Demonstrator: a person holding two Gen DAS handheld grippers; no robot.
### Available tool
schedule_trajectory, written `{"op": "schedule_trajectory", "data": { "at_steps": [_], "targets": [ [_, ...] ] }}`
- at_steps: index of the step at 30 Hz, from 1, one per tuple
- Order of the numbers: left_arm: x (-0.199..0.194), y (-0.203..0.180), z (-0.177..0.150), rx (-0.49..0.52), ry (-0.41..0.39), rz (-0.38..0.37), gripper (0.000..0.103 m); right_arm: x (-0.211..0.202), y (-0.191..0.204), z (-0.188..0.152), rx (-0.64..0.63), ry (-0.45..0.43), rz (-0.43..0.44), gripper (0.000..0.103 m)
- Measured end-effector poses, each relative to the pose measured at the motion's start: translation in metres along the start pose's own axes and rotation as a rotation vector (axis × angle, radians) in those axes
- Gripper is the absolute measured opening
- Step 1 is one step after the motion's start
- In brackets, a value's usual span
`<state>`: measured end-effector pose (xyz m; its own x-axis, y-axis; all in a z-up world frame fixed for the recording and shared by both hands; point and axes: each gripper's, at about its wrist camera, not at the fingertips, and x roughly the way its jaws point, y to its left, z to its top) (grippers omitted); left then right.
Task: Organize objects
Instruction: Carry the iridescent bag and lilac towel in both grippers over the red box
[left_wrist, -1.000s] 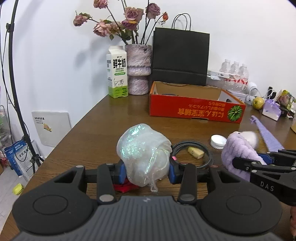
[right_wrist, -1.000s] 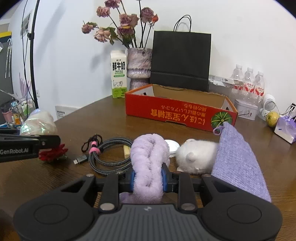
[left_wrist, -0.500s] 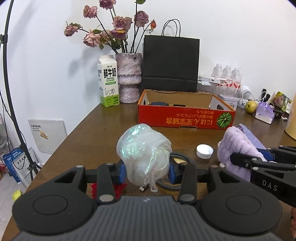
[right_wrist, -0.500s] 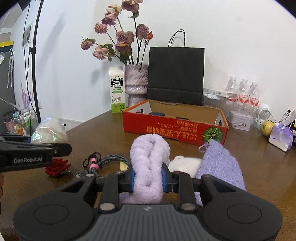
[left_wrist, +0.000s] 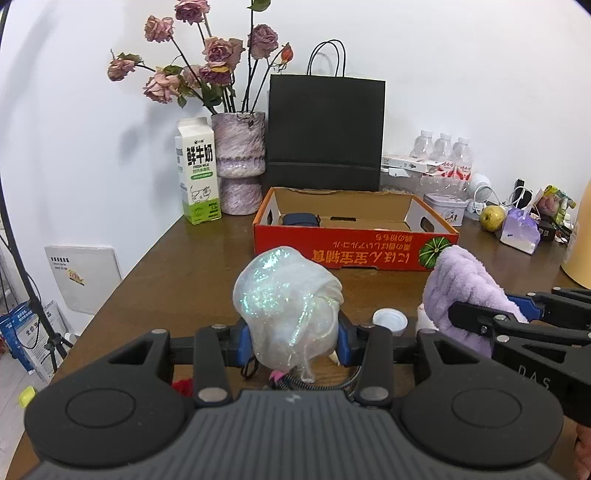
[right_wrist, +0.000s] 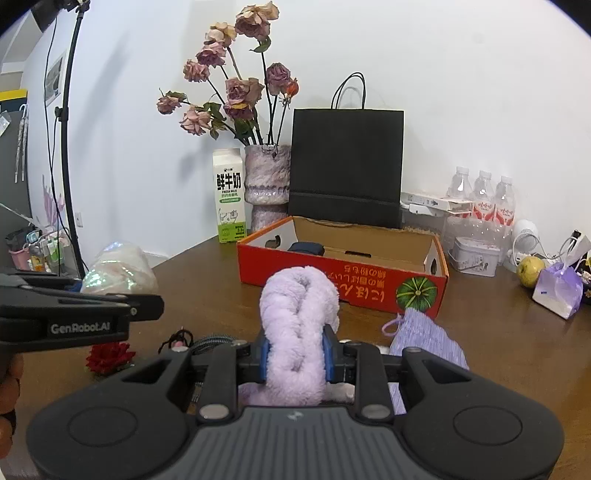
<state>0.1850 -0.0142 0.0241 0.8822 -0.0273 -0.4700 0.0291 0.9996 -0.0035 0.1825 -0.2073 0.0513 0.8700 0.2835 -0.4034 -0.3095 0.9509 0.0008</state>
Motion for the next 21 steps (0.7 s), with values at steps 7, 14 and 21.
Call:
{"op": "schedule_trajectory", "data": {
  "at_steps": [7,14,21],
  "targets": [
    [0.017,-0.005,0.016,0.004,0.009,-0.005,0.043,0.013,-0.006,0.014,-0.001,0.001,0.002,0.025],
    [0.039,-0.009,0.033,0.012,0.02,-0.018,0.043,0.033,-0.014,0.028,-0.009,0.008,0.003,0.025],
    [0.062,-0.013,0.05,0.018,0.026,-0.028,0.042,0.055,-0.025,0.041,-0.015,0.018,-0.006,0.025]
  ]
}}
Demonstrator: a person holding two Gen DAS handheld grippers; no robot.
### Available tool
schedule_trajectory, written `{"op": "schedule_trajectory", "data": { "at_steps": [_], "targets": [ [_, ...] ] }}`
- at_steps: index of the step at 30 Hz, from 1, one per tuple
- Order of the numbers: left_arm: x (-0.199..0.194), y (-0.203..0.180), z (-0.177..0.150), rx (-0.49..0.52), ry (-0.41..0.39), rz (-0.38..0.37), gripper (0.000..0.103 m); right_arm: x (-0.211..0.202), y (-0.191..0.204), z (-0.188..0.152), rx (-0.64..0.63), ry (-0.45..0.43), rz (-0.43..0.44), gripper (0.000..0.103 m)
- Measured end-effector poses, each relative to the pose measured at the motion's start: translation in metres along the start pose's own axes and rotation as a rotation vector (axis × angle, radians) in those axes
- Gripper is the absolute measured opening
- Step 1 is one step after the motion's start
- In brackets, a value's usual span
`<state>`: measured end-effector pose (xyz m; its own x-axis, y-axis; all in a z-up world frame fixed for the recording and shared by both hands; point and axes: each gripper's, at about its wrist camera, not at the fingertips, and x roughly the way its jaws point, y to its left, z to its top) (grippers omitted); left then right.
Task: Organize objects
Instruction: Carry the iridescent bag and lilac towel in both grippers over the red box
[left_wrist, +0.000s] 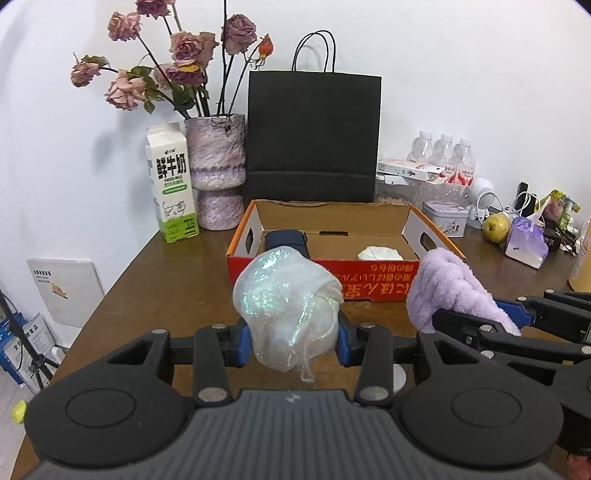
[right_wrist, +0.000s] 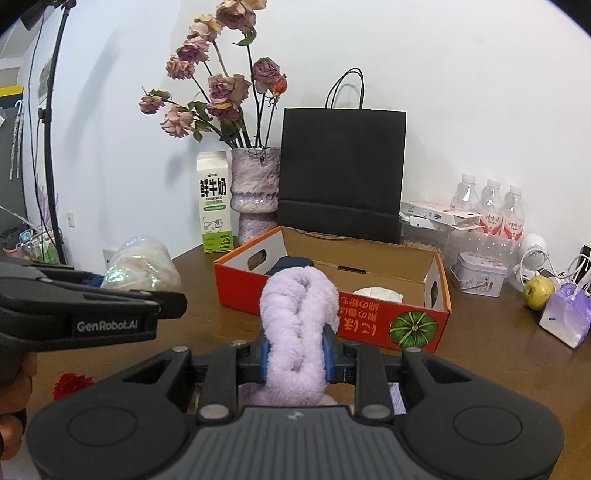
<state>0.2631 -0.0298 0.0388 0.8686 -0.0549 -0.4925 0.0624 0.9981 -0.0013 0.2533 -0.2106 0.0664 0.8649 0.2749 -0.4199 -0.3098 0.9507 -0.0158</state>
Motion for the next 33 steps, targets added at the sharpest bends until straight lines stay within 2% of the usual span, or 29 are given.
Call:
{"op": "schedule_trajectory", "data": {
  "at_steps": [20,33],
  "targets": [
    [0.061,-0.022,0.052,0.024,0.025,-0.014,0.043,0.051,-0.034,0.041,0.008,0.009,-0.003,0.025],
    [0.108,-0.034,0.088,0.004,0.043,-0.006,0.043,0.097,-0.059,0.068,0.025,0.051,-0.01,0.025]
  ]
}}
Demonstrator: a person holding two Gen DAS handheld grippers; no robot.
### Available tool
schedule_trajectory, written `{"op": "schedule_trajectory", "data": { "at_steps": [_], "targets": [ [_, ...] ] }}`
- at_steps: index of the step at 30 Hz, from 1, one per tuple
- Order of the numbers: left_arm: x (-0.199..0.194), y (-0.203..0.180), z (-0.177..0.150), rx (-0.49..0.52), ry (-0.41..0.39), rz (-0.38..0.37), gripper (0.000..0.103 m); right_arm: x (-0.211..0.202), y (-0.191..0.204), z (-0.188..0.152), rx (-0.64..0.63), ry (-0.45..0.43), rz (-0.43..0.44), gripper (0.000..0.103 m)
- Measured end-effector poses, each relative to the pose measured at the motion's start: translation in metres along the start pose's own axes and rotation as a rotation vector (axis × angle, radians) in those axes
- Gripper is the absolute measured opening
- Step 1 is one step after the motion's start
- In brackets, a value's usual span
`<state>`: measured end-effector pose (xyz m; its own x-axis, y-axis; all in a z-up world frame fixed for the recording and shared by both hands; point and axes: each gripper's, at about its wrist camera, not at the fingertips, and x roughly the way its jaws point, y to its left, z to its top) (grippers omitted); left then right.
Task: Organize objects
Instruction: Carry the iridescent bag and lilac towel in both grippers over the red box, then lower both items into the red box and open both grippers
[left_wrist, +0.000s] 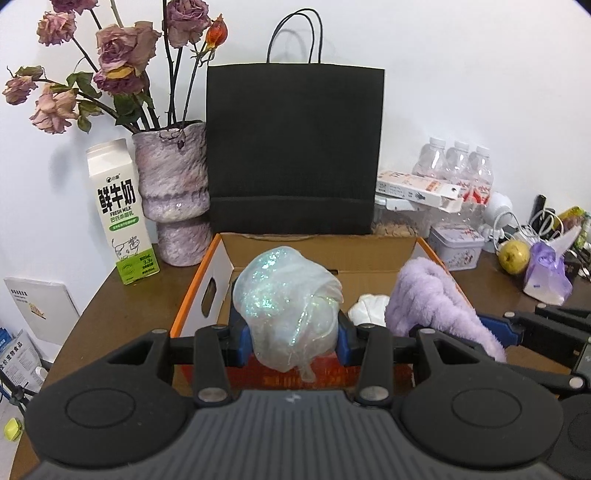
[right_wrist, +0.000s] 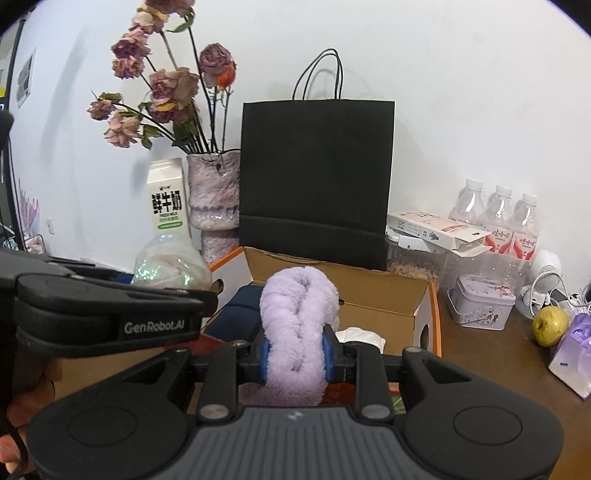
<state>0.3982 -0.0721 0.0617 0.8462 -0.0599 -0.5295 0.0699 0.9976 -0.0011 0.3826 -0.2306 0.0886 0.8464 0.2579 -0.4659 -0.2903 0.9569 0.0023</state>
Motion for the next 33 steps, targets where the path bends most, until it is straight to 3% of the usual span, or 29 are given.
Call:
{"op": "schedule_trajectory", "data": {
  "at_steps": [14,26,32,33],
  "targets": [
    [0.063,0.007,0.039,-0.056,0.043,0.043,0.042,0.065,-0.032,0.028,0.054,0.075,-0.023,0.025],
    [0.123,0.018,0.047,-0.07,0.099,0.098,0.043,0.116,-0.044,0.032,0.069,0.145,-0.071,0.026],
    [0.137,0.025,0.045,-0.081,0.108,0.096,0.052,0.128,-0.049,0.031,0.074,0.159,-0.108,0.039],
    [0.138,0.026,0.045,-0.077,0.104,0.1,0.053,0.129,-0.05,0.03,0.072,0.161,-0.111,0.048]
  ]
}}
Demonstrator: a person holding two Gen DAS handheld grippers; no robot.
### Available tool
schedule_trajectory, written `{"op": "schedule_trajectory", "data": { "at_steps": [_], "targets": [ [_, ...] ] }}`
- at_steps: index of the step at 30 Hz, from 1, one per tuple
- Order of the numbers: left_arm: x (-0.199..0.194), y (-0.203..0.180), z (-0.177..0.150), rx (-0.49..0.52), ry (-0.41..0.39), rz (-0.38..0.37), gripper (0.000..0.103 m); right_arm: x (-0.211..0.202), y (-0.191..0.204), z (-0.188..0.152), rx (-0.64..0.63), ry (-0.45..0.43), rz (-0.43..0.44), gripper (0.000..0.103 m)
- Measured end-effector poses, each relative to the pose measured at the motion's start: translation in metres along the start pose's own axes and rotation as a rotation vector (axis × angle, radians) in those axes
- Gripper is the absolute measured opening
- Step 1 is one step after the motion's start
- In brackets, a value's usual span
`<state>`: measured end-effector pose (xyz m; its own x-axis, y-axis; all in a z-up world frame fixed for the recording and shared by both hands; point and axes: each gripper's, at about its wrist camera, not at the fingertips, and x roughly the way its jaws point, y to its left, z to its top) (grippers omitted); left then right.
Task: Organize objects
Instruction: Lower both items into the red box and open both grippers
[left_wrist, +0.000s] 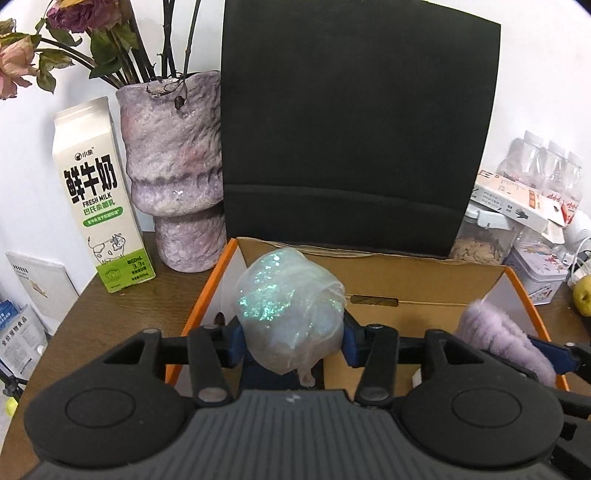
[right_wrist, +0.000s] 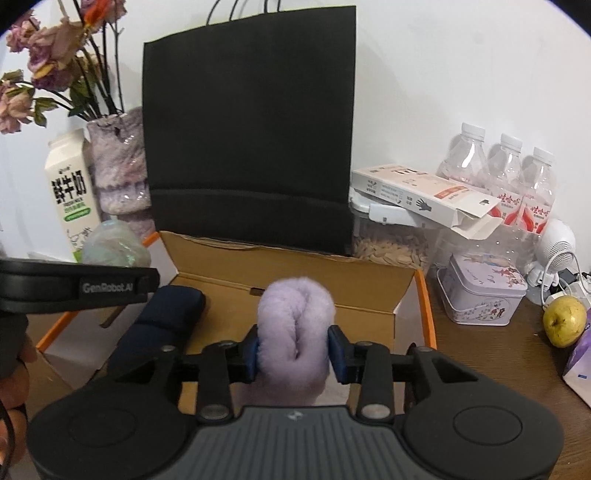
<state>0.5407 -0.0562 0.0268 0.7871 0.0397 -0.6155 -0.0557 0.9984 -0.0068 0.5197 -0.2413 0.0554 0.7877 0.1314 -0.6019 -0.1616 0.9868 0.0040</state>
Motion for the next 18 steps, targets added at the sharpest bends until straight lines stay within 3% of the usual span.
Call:
{"op": "schedule_trajectory", "data": {
  "at_steps": [1,3,7,9,18],
  "targets": [
    [0.001,0.0,0.0,0.003,-0.008,-0.003,0.058,0.001,0.0,0.0,-0.002,-0.001,-0.002,0.063],
    [0.002,0.002,-0.002,0.005,-0.014,0.004,0.072,0.002,-0.001,-0.001,-0.009,-0.006,-0.004,0.084],
    [0.001,0.006,-0.002,-0.006,-0.043,0.013,0.103,0.002,0.001,-0.002,-0.02,-0.007,-0.012,0.1],
    [-0.002,0.007,-0.001,-0.006,-0.071,0.016,0.103,0.001,0.001,-0.002,-0.023,-0.011,-0.016,0.103],
    [-0.008,0.007,-0.002,0.01,-0.063,0.017,0.103,-0.004,0.001,-0.004,-0.022,-0.01,-0.011,0.103]
  ]
}}
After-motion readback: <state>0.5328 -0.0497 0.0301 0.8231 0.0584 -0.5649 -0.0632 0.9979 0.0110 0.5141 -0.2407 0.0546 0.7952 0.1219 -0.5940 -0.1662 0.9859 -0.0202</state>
